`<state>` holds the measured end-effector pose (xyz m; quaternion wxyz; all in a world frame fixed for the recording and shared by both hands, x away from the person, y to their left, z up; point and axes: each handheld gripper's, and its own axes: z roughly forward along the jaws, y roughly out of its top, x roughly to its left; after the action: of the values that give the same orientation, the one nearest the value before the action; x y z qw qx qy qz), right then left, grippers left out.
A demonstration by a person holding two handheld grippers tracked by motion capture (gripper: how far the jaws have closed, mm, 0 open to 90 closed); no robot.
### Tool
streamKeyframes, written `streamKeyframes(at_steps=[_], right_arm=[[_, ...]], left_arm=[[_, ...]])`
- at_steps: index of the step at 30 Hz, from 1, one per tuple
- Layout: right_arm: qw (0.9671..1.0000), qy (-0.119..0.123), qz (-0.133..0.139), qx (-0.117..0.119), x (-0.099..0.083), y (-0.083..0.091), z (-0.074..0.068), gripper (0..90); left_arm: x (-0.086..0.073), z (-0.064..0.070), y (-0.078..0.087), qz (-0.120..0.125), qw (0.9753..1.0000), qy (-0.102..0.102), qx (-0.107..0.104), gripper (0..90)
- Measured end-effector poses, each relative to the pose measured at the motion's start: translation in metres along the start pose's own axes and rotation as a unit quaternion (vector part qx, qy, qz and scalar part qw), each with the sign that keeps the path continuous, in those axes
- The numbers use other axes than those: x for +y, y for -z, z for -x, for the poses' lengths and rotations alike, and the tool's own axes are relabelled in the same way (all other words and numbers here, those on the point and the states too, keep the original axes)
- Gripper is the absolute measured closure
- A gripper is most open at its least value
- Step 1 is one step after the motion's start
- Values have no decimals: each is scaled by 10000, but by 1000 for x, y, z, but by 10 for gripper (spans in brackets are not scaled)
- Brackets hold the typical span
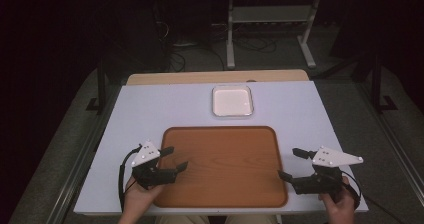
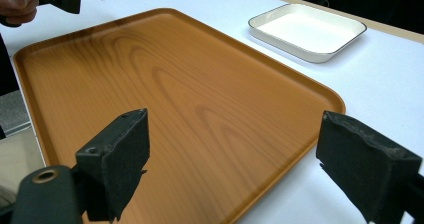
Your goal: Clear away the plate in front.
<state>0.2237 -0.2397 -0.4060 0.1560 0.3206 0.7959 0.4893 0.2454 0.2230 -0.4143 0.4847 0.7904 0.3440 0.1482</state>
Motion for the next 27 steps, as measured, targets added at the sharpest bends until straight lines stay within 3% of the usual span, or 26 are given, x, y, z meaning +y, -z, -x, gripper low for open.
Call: streamKeyframes(at_steps=[14,18,21,27], right_arm=[[10000,-37,44,-53,-1,2,2,130],[10000,-40,62,-54,-1,3,2,130],[10000,-60,44,-40,-1,2,2,130],[10000,-57,33,-20,-1,1,2,130]], left_arm=[[16,-1,-6,190,9992,-256,-253,278],[22,-6,-14,195,9993,-204,-229,283],[26,-13,-22,153,9996,3,-256,283],[33,-18,-31,24,9998,19,-201,291]])
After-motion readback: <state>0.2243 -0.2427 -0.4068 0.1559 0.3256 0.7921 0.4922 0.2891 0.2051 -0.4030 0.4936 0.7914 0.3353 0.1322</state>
